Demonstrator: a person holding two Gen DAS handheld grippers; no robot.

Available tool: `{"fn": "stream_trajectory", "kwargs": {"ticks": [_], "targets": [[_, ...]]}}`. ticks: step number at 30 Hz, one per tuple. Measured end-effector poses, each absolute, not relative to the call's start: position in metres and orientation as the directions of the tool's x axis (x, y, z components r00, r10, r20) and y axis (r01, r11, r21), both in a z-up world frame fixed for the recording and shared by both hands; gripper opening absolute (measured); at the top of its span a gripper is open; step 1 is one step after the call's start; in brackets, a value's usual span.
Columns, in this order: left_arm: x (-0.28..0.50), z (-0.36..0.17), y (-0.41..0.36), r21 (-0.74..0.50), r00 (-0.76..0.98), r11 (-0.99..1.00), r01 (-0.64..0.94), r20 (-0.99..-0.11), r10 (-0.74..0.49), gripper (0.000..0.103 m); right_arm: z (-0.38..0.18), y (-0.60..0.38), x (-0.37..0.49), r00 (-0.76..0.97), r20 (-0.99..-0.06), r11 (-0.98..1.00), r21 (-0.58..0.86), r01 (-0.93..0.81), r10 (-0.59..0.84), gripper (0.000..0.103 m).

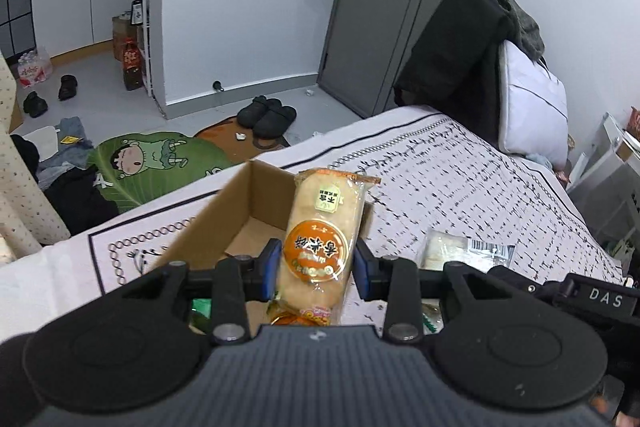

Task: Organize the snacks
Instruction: 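Carry both packets over the cardboard box and open both grippers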

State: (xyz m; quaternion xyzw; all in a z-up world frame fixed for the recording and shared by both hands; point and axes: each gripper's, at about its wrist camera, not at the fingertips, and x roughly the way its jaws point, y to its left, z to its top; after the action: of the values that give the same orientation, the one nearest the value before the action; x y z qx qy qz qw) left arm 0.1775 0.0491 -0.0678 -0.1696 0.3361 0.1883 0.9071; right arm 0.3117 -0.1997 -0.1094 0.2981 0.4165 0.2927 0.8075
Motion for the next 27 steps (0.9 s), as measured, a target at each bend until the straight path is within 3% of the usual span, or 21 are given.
{"fn": "stream_trajectory", "kwargs": {"ticks": [12, 27], "targets": [[0.159, -0.063, 0.109, -0.218, 0.700, 0.830, -0.513, -0.666, 0.258, 0.036, -0.107, -0.164, 0.305, 0.431, -0.505, 0.645, 0.707, -0.290, 0.748, 0.009], [0.168, -0.100, 0.128, -0.260, 0.698, 0.867, -0.425, -0.704, 0.131, 0.036, -0.118, -0.125, 0.299, 0.381, -0.549, 0.665, 0.666, -0.337, 0.744, 0.010]]}}
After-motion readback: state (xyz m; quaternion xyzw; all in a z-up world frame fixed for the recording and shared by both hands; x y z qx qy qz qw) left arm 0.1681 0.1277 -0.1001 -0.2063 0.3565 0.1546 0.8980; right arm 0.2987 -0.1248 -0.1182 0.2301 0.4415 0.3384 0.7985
